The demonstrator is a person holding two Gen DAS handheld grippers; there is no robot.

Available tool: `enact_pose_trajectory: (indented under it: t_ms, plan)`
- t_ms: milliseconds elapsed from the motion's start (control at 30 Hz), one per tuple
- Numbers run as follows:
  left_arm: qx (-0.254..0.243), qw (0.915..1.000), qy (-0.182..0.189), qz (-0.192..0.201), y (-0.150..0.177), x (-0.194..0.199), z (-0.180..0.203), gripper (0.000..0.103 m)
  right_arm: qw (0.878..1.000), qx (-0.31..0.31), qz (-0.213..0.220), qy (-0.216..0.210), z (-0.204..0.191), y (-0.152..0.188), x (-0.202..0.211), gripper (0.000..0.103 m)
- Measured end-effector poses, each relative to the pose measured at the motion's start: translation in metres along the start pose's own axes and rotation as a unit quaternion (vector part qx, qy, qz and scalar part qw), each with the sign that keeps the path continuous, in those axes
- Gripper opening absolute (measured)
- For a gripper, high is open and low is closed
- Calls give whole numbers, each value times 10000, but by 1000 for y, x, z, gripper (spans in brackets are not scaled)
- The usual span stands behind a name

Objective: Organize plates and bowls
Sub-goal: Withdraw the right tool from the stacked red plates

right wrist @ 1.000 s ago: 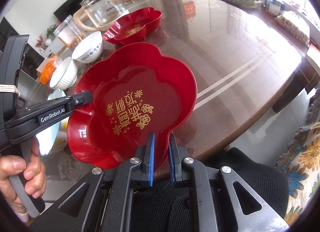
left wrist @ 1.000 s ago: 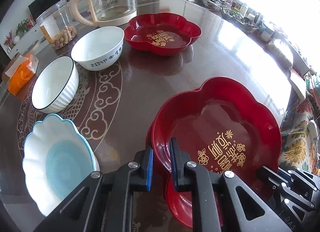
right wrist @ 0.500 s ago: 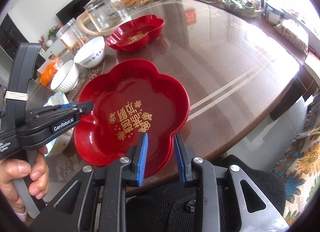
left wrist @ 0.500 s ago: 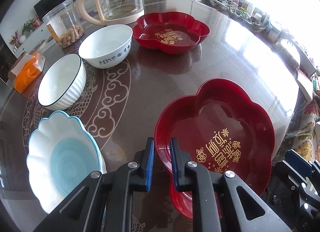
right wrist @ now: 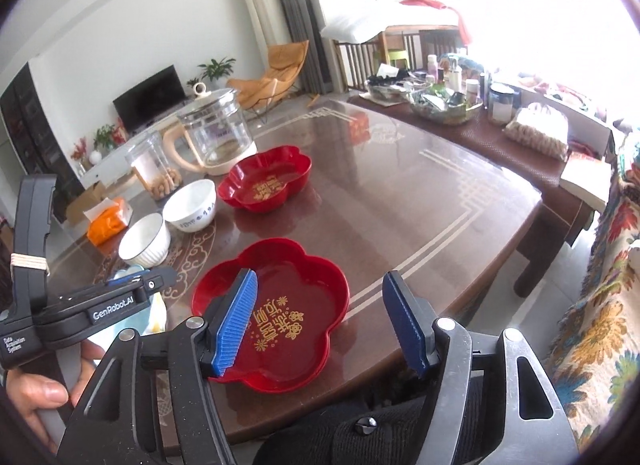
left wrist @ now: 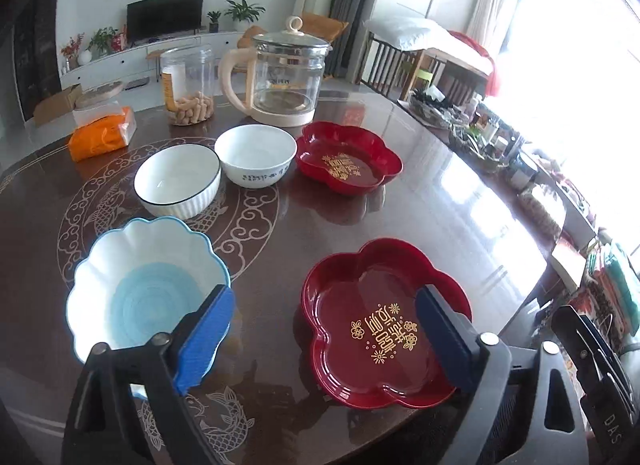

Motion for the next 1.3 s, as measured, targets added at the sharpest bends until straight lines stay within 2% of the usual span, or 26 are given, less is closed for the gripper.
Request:
enact_pose_trajectory:
  t_ms: [33,133,333,433,600,733,967,1167,1300]
  plan:
    - [0,9998,-70,201,3,9,0,98,9997,-59,209,106,3,0,6,74]
    - [-212,9985,-183,466,12,27,4,99,9960,30,785,425,6,5,18,75]
    - [-630,9936,-574,742,18,49,3,99,9932,113,1086,403,2,15,21,75]
    - [-466,9942,-608,759,20,50,-4,99,9908,39,1289,408,7,15,29,75]
    - [-190,9955,-406,834,22,50,-10,99,9820,232,1800,527,4,16,48,78]
    - [-255,9938,-296,1044,21,59,-4,99,9796,420,1901,491,-5,20,51,79]
    - [-497,9934,-204,1012,28,59,6,99,9787,441,1957,430,-6,23,54,79]
    - [-304,9960,-75,839,38,59,7,99,9776,300,2041,428,3,22,60,79]
    - [-100,9969,-228,746,41,61,-2,99,9776,254,2045,424,5,23,60,79]
Point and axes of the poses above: each gripper's, at about its wrist camera, not at the fingertips, and x roughly against the way its jaws point, z to its right, y to its underside, the point moved 8 cm from there along -x, roughly the way its jaws point, and after that the axes turned 9 degrees about y, right-handed, at the moved point
